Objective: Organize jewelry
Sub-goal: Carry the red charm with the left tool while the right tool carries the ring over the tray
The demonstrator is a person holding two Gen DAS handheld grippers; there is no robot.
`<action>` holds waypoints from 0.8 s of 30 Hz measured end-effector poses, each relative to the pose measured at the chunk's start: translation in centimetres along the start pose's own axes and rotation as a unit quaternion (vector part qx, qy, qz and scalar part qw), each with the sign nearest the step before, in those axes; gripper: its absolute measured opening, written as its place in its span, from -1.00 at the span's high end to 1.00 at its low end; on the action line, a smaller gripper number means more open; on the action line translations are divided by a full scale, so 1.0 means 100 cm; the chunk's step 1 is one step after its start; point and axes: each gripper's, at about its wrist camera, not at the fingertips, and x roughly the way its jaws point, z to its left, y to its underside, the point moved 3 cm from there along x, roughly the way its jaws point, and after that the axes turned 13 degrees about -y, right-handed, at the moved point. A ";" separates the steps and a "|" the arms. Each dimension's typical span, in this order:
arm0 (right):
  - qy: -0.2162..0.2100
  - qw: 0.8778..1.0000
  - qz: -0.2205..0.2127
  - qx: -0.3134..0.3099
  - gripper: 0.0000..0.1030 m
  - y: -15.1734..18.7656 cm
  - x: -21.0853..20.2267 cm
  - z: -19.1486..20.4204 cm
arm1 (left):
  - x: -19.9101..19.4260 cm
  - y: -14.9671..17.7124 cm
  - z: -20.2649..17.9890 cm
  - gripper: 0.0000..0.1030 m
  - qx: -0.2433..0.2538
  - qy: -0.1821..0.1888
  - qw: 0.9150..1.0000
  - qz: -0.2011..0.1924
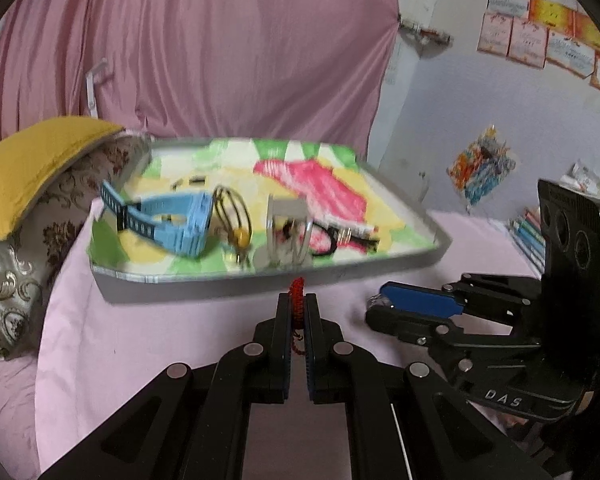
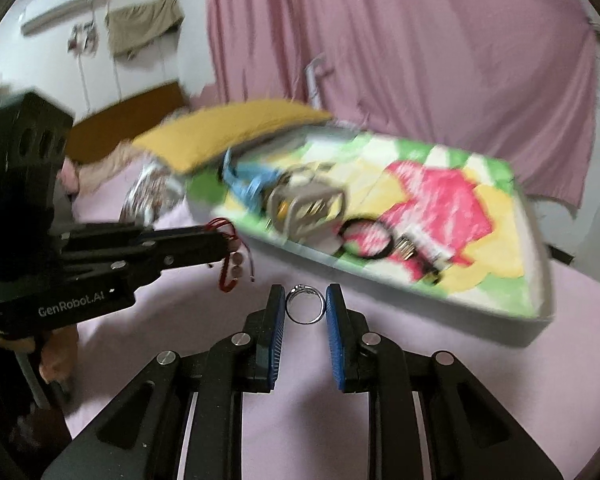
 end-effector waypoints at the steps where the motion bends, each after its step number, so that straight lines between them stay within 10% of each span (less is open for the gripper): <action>1: 0.009 1.000 -0.019 -0.001 0.65 -0.004 -0.006 -0.002 | -0.003 -0.003 -0.001 0.90 -0.004 0.000 1.000 -0.015; 13: 0.093 0.979 -0.176 -0.032 0.65 -0.048 -0.061 -0.021 | -0.028 -0.053 -0.022 0.90 -0.029 -0.013 0.981 -0.191; 24: 0.118 0.980 -0.158 0.002 0.65 -0.068 -0.042 -0.059 | 0.007 -0.083 -0.040 0.90 -0.009 -0.025 0.982 -0.187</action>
